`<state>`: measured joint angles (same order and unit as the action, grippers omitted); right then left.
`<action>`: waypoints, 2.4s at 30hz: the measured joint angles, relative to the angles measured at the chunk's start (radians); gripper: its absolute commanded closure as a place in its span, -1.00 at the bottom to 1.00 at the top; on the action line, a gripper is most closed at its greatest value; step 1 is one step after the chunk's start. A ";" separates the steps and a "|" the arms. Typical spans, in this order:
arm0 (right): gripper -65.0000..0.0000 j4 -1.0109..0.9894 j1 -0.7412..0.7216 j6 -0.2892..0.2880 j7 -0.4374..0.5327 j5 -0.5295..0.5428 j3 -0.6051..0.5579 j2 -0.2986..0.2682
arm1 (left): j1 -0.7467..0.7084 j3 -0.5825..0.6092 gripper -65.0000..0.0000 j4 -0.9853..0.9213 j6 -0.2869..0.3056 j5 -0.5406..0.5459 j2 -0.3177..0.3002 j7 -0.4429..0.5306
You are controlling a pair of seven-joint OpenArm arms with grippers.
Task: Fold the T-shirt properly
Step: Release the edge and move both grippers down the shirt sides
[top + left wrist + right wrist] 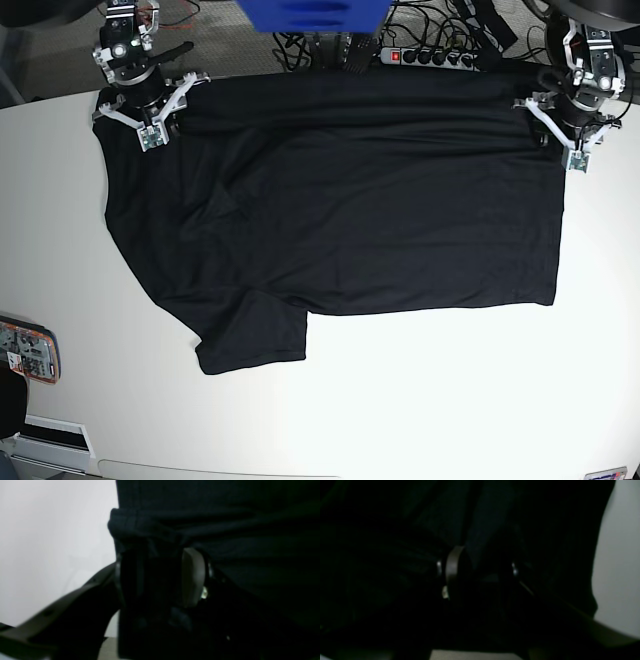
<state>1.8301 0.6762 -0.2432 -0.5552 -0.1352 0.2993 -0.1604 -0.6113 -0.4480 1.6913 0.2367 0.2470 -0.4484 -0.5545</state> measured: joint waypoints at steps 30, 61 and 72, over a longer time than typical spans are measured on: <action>0.31 0.016 0.001 -0.011 -0.019 0.008 -0.005 0.003 | 0.157 0.055 0.16 -0.048 -0.014 -0.173 -0.039 -0.038; 0.32 0.076 -0.427 -0.003 -0.161 -0.023 -0.021 -0.001 | 0.362 0.136 0.16 -0.106 -0.020 -0.175 -0.013 -0.036; 0.32 -0.182 -0.415 -0.010 -0.169 -0.026 -0.029 0.003 | 0.359 0.168 0.16 -0.122 -0.023 -0.180 -0.015 -0.035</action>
<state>1.6485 0.2607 -0.2527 -0.7242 -0.1612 0.2707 -0.1577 -0.2520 -0.2798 1.5692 0.2134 0.0669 -0.4633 -0.5896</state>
